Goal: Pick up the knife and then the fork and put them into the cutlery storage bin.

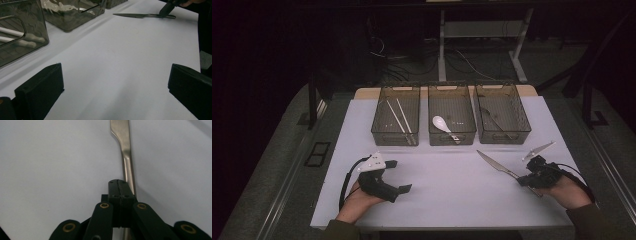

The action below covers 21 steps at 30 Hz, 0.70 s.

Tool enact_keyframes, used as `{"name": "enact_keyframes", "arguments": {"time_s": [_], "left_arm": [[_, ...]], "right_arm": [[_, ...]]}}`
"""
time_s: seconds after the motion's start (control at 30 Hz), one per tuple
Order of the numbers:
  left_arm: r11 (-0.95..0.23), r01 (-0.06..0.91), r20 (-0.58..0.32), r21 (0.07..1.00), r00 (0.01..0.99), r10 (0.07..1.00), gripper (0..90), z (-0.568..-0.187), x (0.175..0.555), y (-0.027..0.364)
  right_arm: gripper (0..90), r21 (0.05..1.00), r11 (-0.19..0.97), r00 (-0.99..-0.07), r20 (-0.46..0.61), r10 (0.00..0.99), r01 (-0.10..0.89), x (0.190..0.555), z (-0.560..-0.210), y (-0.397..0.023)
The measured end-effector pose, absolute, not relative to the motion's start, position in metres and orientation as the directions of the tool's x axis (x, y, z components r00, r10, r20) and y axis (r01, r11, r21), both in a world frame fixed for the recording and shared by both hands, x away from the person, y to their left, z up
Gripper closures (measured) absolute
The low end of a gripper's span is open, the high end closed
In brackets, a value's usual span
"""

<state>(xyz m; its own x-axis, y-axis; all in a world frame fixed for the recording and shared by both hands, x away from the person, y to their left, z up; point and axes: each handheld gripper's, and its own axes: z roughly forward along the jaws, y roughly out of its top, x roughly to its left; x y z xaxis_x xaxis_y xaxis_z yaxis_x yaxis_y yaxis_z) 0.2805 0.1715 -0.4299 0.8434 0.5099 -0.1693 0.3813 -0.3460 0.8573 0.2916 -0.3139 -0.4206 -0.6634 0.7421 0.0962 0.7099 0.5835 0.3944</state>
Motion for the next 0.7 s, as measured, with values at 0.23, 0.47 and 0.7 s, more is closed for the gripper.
{"name": "enact_keyframes", "arguments": {"time_s": [0.23, 0.47, 0.7], "left_arm": [[-0.347, 0.381, -0.168, 0.857, 0.843, 0.51, 0.0, -0.43, 0.28, 0.171], [-0.348, 0.382, -0.168, 0.856, 0.843, 0.511, 0.0, -0.43, 0.28, 0.171], [-0.349, 0.38, -0.167, 0.856, 0.844, 0.51, 0.0, -0.43, 0.28, 0.171]], "right_arm": [[76.3, 0.406, 0.596, -0.687, 0.12, 0.716, 0.692, 0.299, -0.409, -0.313], [72.2, 0.388, 0.609, -0.689, 0.1, 0.718, 0.692, 0.311, -0.406, -0.312], [68.3, 0.332, 0.644, -0.702, 0.087, 0.707, 0.69, 0.324, -0.412, -0.305]]}}
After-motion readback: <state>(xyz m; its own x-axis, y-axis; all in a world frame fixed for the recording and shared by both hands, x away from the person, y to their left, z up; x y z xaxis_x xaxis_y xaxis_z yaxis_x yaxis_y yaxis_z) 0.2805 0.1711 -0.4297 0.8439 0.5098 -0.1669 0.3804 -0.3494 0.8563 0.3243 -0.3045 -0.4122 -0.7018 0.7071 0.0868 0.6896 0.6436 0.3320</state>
